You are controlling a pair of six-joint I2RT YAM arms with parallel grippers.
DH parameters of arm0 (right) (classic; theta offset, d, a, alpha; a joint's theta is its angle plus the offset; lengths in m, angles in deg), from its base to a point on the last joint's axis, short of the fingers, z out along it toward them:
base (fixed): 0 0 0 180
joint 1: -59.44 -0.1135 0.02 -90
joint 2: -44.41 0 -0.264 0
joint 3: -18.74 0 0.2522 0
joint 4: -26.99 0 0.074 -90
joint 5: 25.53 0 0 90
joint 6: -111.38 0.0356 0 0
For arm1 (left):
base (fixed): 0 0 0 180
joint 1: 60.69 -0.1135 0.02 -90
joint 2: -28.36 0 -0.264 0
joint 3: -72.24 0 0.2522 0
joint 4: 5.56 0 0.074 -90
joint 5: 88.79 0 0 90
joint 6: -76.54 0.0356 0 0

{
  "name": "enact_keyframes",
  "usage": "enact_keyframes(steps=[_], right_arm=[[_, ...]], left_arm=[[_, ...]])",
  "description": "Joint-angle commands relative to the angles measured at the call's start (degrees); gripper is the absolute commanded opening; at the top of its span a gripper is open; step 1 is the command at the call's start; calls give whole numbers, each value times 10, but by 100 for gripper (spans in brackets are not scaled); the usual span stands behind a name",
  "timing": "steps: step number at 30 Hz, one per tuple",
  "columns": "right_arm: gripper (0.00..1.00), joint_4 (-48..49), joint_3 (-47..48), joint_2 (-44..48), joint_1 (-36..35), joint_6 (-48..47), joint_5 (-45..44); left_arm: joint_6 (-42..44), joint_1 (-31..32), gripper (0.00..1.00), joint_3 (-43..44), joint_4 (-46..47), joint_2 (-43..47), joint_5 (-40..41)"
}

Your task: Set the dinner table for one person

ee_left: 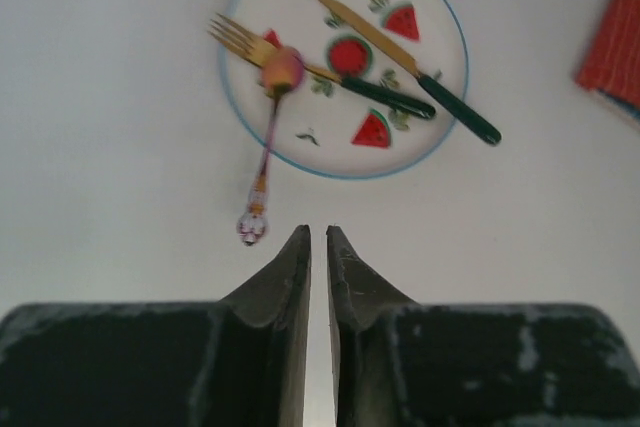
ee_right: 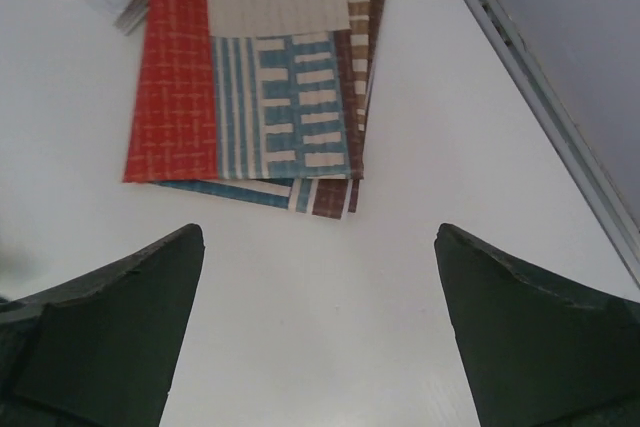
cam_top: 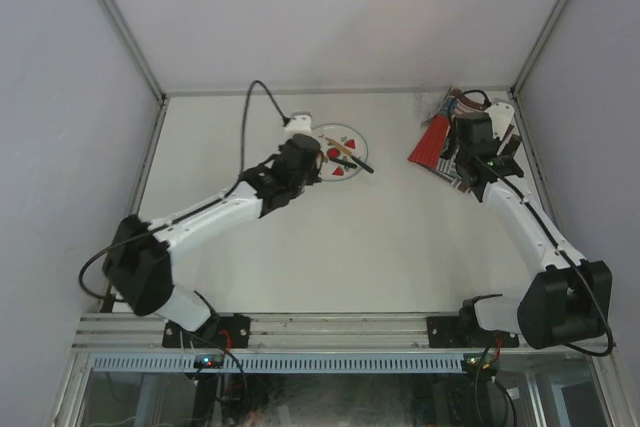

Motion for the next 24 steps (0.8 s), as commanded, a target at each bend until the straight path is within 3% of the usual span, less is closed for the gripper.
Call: enact_keyframes(steps=[1,4,13,20,24], right_arm=[[100,32,4,-22,20,-3,3],[100,11,-1,-24,28,23,-11],[100,27,-99,71,117,68,32],[100,22,-103,86,154,70,63],[100,23,-103,94,160,67,73]], left_arm=[[21,52,21,76,43,-109,-50],[43,83,28,172,47,-195,-66],[81,103,29,414,26,-379,-135],[80,104,38,629,-24,-533,-274],[61,104,47,658,-19,-552,-273]])
